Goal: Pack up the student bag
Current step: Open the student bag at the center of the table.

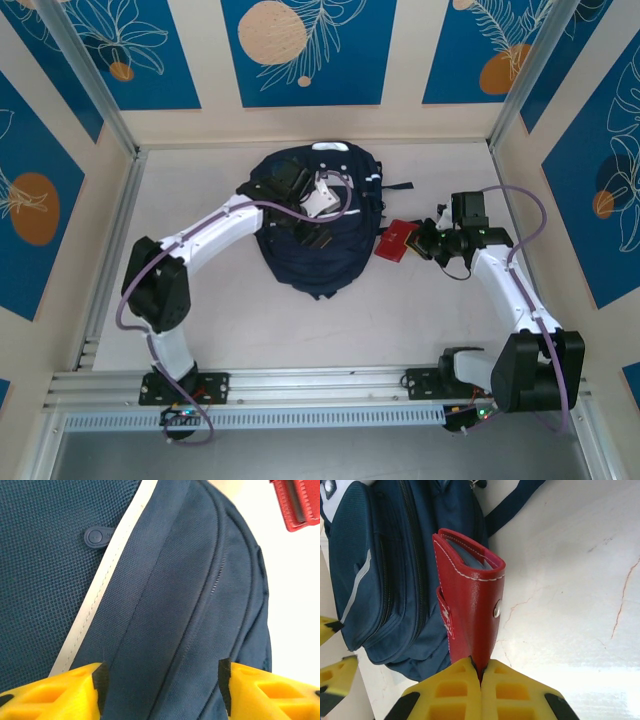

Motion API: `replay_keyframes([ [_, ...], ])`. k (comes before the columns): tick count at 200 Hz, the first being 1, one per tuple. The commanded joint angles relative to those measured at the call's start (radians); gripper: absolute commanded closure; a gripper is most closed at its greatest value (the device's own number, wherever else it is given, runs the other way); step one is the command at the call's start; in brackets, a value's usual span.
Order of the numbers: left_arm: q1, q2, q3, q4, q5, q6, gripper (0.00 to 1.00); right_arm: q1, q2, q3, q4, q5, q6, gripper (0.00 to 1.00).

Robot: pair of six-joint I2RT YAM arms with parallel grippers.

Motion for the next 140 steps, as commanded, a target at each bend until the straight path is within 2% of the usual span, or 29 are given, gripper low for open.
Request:
replay_keyframes([
  [1,-0.003,0.04,0.058,-0.041,-0.021,0.058,0.45,-0.006,-0.017,0.028,-0.02,-0.052,0.0,1.0],
  [19,-0.003,0.056,0.069,-0.044,-0.056,0.057,0.49,-0.006,-0.018,0.027,-0.021,-0.056,0.002,1.0],
  [54,-0.003,0.054,0.075,-0.019,-0.125,0.049,0.67,-0.005,-0.023,0.023,-0.016,-0.062,0.014,1.0],
  [107,-0.003,-0.013,0.067,0.025,-0.084,0.031,0.82,-0.007,-0.056,0.032,-0.017,-0.094,0.027,1.0],
  [140,-0.004,-0.086,0.007,0.144,-0.089,0.002,0.92,-0.002,-0.079,0.036,0.0,-0.159,0.038,1.0],
])
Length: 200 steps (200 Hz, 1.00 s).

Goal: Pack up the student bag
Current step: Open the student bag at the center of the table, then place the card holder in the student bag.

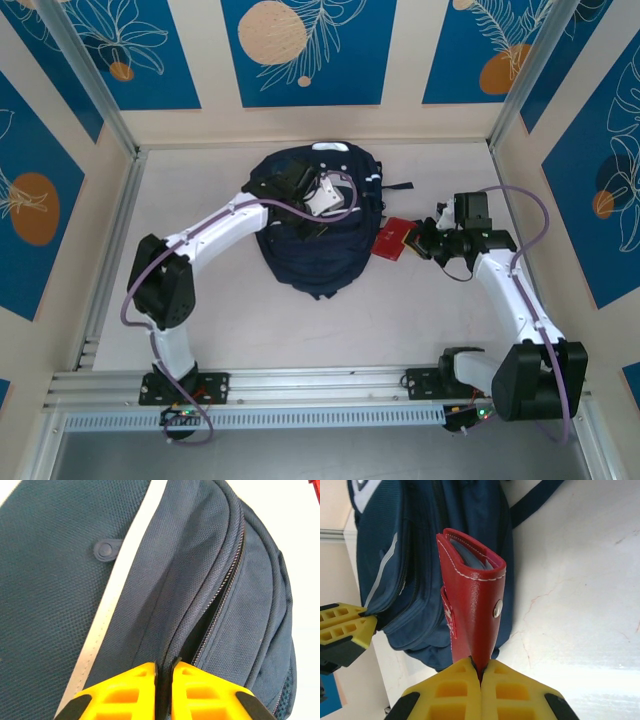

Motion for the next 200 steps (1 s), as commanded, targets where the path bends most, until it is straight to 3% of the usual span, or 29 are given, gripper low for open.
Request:
replay_keyframes([
  [1,0.003,-0.092,-0.027,0.125,-0.017,-0.028,0.92,0.0,-0.031,0.033,0.004,-0.09,0.021,1.0],
  [63,-0.027,-0.149,-0.064,0.303,0.034,-0.171,0.98,0.107,0.004,0.022,0.133,-0.183,0.112,1.0],
  [91,-0.056,-0.153,-0.045,0.357,0.056,-0.24,0.97,0.169,0.051,0.038,0.205,-0.169,0.171,1.0],
  [152,-0.099,-0.113,0.034,0.348,0.076,-0.299,0.97,0.257,0.203,0.081,0.365,-0.04,0.381,1.0],
  [200,-0.104,-0.113,0.045,0.34,0.042,-0.334,0.97,0.39,0.325,0.15,0.438,0.209,0.544,1.0],
])
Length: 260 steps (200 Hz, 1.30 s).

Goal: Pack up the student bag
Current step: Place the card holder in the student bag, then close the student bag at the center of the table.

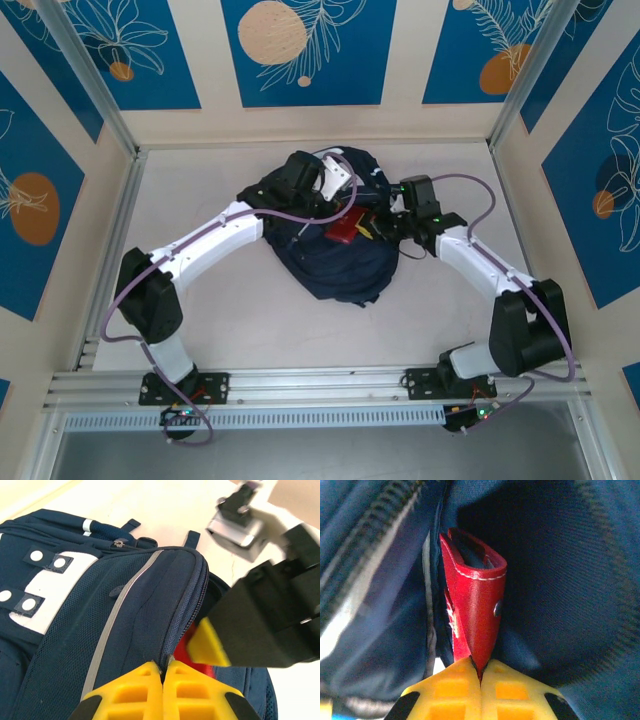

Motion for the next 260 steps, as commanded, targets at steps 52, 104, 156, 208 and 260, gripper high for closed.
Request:
replay_keyframes([
  [52,-0.013,-0.024,0.065,0.064,-0.029,-0.069,0.97,0.129,0.141,0.033,0.271,0.177,0.252,0.73],
  [104,-0.013,-0.029,0.048,0.068,-0.039,-0.089,0.97,0.123,-0.022,-0.083,0.228,0.149,0.232,0.6],
  [156,-0.002,-0.079,-0.018,0.038,-0.027,-0.209,0.61,0.085,-0.252,-0.191,-0.014,0.228,0.155,0.56],
  [208,0.085,-0.196,-0.177,0.005,0.001,-0.302,0.29,0.077,-0.414,-0.199,-0.236,0.386,0.026,0.37],
  [260,0.274,-0.367,-0.544,0.123,0.046,-0.347,0.2,0.121,-0.277,0.015,-0.304,0.361,-0.197,0.28],
])
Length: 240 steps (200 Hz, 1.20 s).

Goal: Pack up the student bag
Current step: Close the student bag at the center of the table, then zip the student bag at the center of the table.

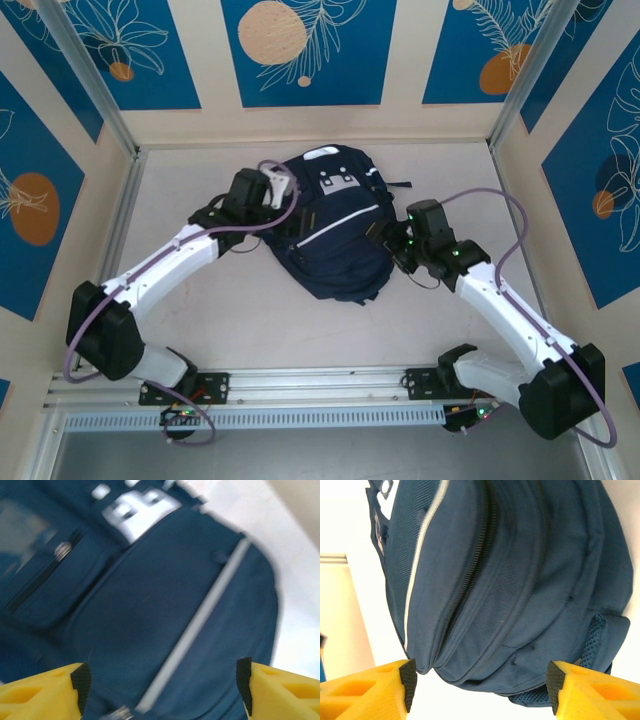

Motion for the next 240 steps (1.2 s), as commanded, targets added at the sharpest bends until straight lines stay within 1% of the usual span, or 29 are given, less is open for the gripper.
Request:
replay_keyframes([
  [1,0.075,-0.069,-0.131,0.057,0.042,-0.035,0.2,0.031,0.057,0.116,-0.052,0.023,-0.145,0.28],
  [22,0.123,-0.108,-0.235,0.099,0.063,-0.019,0.19,0.07,0.141,0.206,-0.054,0.006,-0.18,0.28],
  [43,0.141,-0.133,-0.308,0.117,0.047,0.029,0.19,0.109,0.241,0.286,-0.053,-0.037,-0.201,0.28],
  [53,0.144,-0.144,-0.346,0.148,0.065,0.055,0.19,0.124,0.293,0.322,-0.061,-0.057,-0.205,0.28],
  [84,0.143,-0.119,-0.399,0.256,0.232,0.16,0.21,0.16,0.428,0.433,-0.098,-0.111,-0.231,0.28],
  [104,0.142,-0.078,-0.407,0.322,0.318,0.223,0.26,0.173,0.482,0.484,-0.13,-0.128,-0.241,0.29],
  [119,0.142,-0.047,-0.405,0.353,0.355,0.269,0.3,0.173,0.492,0.492,-0.137,-0.141,-0.238,0.29],
  [142,0.142,0.0,-0.382,0.36,0.376,0.334,0.44,0.173,0.484,0.483,-0.142,-0.147,-0.236,0.29],
  [159,0.142,0.035,-0.35,0.323,0.38,0.377,0.52,0.171,0.477,0.479,-0.151,-0.148,-0.239,0.29],
  [182,0.142,0.064,-0.326,0.301,0.391,0.42,0.56,0.172,0.456,0.457,-0.157,-0.142,-0.229,0.29],
  [240,0.143,0.145,-0.232,0.224,0.391,0.492,0.61,0.166,0.404,0.405,-0.157,-0.135,-0.211,0.29],
])
